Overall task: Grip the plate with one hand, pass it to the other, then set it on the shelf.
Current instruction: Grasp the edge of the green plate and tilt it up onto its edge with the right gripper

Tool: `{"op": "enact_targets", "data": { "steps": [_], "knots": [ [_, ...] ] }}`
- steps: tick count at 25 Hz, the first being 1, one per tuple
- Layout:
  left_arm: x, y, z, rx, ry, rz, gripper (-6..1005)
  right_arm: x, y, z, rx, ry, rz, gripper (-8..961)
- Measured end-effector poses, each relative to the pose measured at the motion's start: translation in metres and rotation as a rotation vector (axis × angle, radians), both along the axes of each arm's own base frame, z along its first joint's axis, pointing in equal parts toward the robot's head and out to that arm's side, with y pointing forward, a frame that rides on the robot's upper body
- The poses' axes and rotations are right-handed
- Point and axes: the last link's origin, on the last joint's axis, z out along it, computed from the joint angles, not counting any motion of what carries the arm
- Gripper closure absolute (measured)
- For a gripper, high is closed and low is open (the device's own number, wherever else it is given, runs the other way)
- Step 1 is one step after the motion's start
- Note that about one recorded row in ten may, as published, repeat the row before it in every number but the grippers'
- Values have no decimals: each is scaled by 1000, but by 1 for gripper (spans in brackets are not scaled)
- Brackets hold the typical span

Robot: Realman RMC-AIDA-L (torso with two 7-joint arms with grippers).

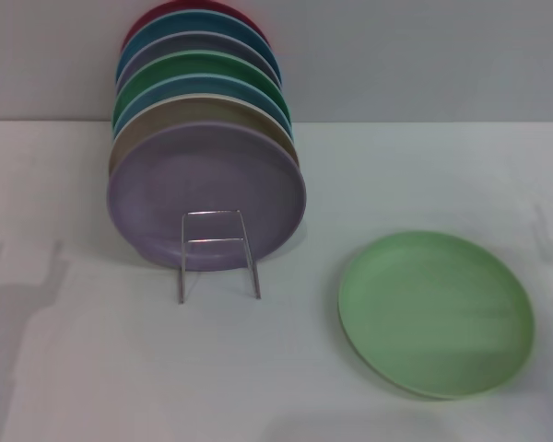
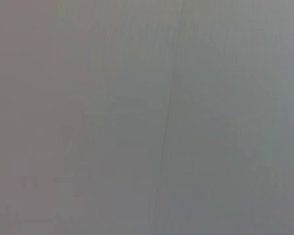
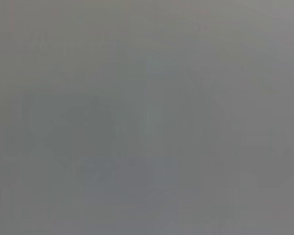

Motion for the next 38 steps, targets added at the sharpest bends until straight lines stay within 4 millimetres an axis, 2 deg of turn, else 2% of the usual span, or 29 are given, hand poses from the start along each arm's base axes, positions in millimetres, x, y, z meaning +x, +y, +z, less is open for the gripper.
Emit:
{"op": "enact_targets", "data": {
  "steps": [5, 8, 12, 13, 18, 22, 32, 38],
  "knots": [
    [-1, -2, 0, 1, 0, 5, 192, -6, 16, -7, -84, 114, 13, 387],
    [-2, -3, 0, 1, -1, 7, 192, -11, 25, -10, -125, 118, 26, 388],
    [-2, -3, 0, 2, -1, 7, 193, -17, 31, -11, -96, 6, 28, 388],
    [-2, -3, 0, 2, -1, 7, 193, -21, 34, -10, -60, -72, 22, 388],
    [-2, -3, 0, 3, -1, 5, 193, -29, 40, -10, 48, -218, -32, 389],
    [-2, -3, 1, 5, -2, 6, 194, -38, 49, -12, 85, -223, -103, 390],
    [-1, -1, 1, 7, -3, 2, 195, -69, 84, -16, -125, -1, -230, 391],
    [0, 1, 1, 5, -3, 0, 195, -80, 87, -9, -313, 41, -312, 391]
  ]
}}
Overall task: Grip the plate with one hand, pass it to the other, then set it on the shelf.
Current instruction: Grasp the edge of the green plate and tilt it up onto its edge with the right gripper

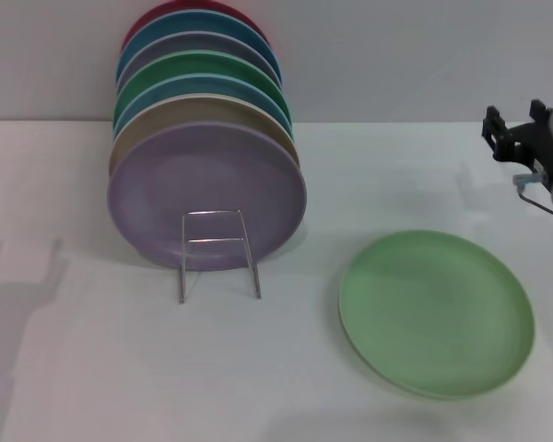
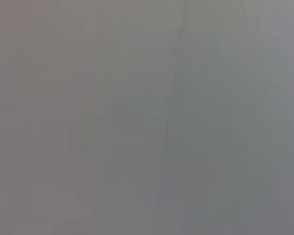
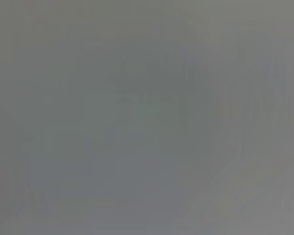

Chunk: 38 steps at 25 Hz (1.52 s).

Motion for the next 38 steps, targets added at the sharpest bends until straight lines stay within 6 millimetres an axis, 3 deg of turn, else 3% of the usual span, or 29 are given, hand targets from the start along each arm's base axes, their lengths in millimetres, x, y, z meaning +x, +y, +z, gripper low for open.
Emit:
{"op": "enact_targets", "data": {
  "steps": [8, 12, 22, 29, 38],
  "knots": [
    [1, 2, 0, -1, 0, -4, 196, 4, -9, 31, -244, 158, -13, 401],
    [2, 3, -1, -4, 0, -6, 196, 7, -15, 41, -366, 156, -63, 406],
    [4, 3, -1, 0, -3, -15, 197, -9, -38, 67, -624, 117, -198, 420],
    [4, 3, 0, 7, -10, -11, 198, -7, -42, 78, -709, 102, -351, 430],
    [3, 3, 1, 9, -12, -8, 199, 6, -34, 68, -805, 126, -487, 443]
  ]
}}
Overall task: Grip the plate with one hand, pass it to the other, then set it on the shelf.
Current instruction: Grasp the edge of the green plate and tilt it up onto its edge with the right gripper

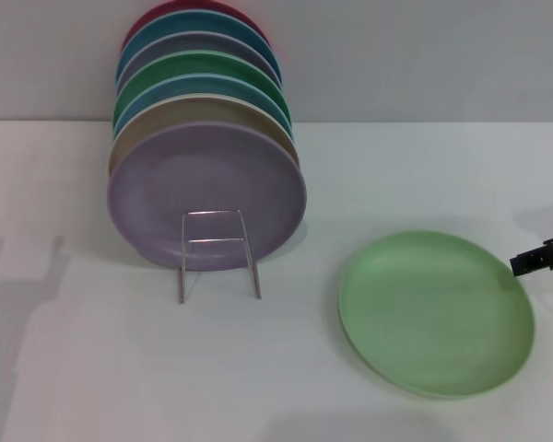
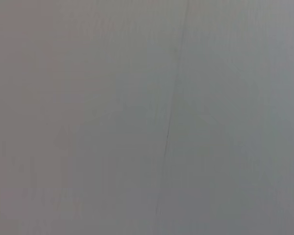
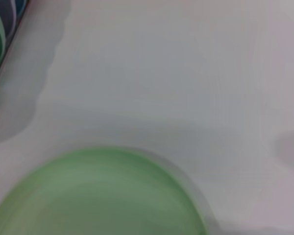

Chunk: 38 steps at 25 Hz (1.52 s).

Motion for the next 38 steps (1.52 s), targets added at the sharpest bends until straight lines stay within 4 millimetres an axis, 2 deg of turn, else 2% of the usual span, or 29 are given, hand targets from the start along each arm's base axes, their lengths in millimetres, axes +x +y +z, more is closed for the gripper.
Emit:
{"op": "enact_targets", "data": {
  "steps": [20, 38],
  "knots": [
    [1, 3, 1, -1, 6, -6, 201, 10, 13, -27, -69, -7, -65, 471],
    [1, 3, 2, 2, 10, -11, 203, 15, 11, -36, -81, 3, -85, 496]
  ]
}}
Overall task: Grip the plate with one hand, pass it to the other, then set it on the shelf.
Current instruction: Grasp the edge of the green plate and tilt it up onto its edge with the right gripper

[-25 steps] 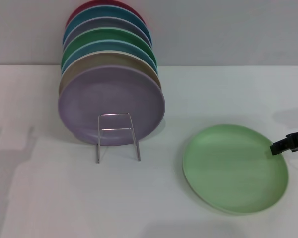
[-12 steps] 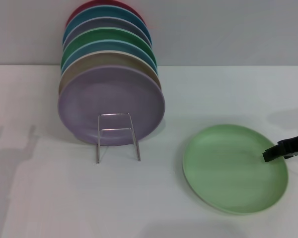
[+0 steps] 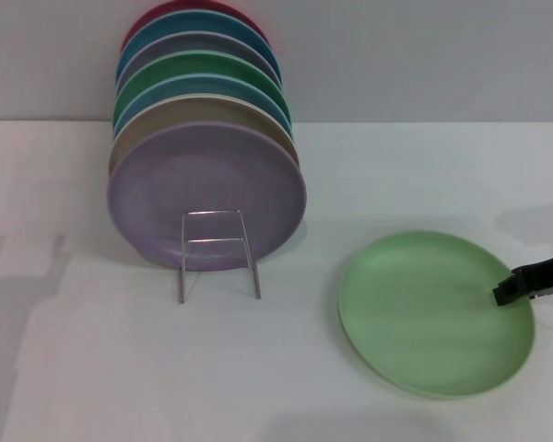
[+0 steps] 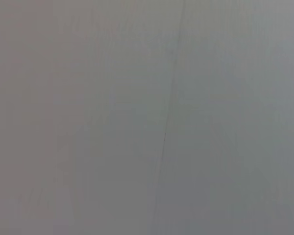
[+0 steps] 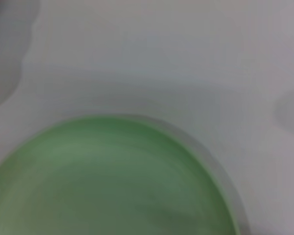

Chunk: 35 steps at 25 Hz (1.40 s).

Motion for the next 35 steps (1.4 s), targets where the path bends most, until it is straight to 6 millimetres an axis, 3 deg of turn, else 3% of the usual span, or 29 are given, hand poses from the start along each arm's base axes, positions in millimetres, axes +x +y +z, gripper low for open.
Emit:
{"op": "enact_targets", "data": {
  "steps": [1, 6, 35],
  "knots": [
    [0, 0, 0, 0, 0, 1, 203, 0, 0, 0, 0, 0, 0, 497],
    [-1, -1, 0, 0, 0, 2, 204, 0, 0, 0, 2, 0, 0, 748],
    [-1, -2, 0, 0, -2, 6, 207, -4, 0, -1, -23, -25, 53, 897]
  ]
}}
